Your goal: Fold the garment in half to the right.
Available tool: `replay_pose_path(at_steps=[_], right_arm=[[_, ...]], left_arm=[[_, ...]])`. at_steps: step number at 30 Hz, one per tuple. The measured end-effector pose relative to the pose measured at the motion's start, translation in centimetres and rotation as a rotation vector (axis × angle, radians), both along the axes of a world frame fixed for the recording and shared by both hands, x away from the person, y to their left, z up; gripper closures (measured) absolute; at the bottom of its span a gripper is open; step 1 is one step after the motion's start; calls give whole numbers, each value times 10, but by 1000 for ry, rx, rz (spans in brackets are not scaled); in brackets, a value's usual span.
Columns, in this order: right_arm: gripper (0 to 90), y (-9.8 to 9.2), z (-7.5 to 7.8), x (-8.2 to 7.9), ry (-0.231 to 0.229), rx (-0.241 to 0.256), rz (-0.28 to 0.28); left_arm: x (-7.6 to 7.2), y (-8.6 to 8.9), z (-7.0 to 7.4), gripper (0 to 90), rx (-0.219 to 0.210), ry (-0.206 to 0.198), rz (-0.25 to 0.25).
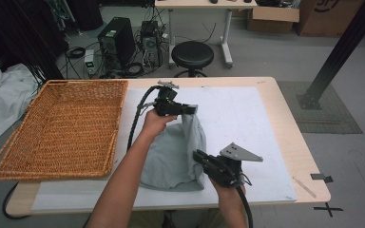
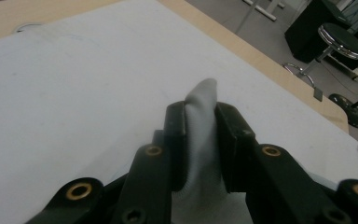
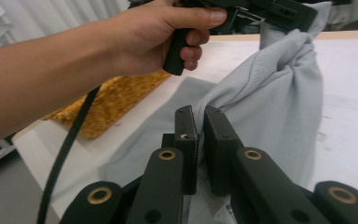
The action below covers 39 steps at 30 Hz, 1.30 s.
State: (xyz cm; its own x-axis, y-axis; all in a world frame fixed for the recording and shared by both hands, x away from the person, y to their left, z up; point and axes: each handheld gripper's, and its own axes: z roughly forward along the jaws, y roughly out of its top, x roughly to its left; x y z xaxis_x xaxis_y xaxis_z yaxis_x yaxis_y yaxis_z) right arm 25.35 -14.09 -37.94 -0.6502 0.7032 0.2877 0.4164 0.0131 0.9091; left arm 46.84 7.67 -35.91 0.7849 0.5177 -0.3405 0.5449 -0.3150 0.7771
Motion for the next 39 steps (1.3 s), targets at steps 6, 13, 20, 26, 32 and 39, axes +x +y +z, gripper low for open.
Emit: replay_pose_path(at_steps=[6,13,20,26,32,39], right_arm=[[850,28,-1,7,12,1,70],[849,57,-5,13,27,-22,139],[849,83,-17,17,64,-16,190],[849,102,-29,22,106,-18,215],[847,119,-39,27,138,-49,230],[839,130,-46,31,165,-68,242]], left_arm=[[-7,32,-1,757,20,0,45],[-18,59,-2,756,73,-1,104],[-28,73,-8,757,128,8,158],[-32,81,-13,757,180,29,200],[-35,83,-15,752,222,42,229],[-36,90,-15,667,186,54,278]])
